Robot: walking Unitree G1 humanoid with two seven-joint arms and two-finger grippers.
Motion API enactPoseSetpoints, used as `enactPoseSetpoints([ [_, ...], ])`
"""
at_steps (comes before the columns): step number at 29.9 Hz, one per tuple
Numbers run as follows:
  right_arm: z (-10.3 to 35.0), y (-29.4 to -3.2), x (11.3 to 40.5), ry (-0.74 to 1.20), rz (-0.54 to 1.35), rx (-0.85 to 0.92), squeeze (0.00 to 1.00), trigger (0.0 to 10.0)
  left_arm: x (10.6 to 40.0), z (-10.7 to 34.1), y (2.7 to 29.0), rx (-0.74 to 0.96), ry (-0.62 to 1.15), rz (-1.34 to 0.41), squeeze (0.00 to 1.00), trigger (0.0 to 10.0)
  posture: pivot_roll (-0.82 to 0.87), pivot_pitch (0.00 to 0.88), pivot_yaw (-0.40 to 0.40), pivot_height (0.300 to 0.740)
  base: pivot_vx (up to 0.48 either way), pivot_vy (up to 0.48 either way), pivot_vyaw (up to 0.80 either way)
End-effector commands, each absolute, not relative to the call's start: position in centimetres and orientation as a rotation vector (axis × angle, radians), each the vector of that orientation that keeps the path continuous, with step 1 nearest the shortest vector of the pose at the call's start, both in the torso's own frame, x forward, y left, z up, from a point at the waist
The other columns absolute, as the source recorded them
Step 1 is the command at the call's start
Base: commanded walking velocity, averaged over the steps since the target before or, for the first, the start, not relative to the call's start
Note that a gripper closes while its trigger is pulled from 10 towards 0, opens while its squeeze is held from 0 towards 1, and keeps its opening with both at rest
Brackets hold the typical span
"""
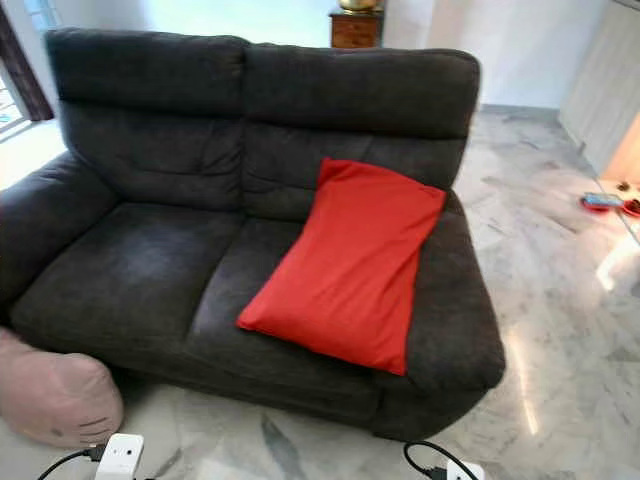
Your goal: Move the pillow to the sofa from floor
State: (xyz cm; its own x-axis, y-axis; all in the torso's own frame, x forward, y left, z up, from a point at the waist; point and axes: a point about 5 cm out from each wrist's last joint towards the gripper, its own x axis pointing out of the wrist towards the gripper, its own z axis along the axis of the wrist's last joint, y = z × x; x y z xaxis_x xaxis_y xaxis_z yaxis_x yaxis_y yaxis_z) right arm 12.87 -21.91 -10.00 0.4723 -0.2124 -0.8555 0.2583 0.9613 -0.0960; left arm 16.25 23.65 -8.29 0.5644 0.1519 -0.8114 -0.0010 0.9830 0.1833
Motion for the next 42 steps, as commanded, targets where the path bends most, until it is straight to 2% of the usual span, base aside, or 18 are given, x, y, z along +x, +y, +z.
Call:
enactPoseSetpoints([
  [1,-10.1,-22.2,12.3,1.058,-0.296,0.050,0.00,10.0,16.4,-8.2,23.6,0.164,0.967,0.092,0.00,10.0,-0.02,0.000,-0.008,0.740,0.000,0.356,0.00],
  [25,-10.4,-22.0,11.7,1.079,-0.294,0.060,0.00,10.0,15.6,-8.4,24.6,0.165,1.003,0.105,0.00,10.0,-0.02,0.000,-0.005,0.740,0.000,0.361,0.00],
  [35,-10.4,-22.0,11.7,1.084,-0.267,0.052,0.00,10.0,17.2,-8.0,23.6,0.161,0.983,0.090,0.00,10.0,-0.01,0.000,-0.008,0.740,0.000,0.366,0.00],
  [38,-10.4,-21.8,11.8,1.080,-0.241,0.040,0.00,10.0,17.9,-7.8,23.2,0.165,0.977,0.083,0.00,10.0,-0.01,0.000,-0.010,0.740,0.000,0.364,0.63],
  [42,-10.4,-21.8,11.8,1.077,-0.257,0.065,0.00,10.0,16.6,-8.3,23.3,0.163,0.996,0.086,0.00,10.0,-0.01,0.000,-0.010,0.740,0.000,0.364,0.40],
])
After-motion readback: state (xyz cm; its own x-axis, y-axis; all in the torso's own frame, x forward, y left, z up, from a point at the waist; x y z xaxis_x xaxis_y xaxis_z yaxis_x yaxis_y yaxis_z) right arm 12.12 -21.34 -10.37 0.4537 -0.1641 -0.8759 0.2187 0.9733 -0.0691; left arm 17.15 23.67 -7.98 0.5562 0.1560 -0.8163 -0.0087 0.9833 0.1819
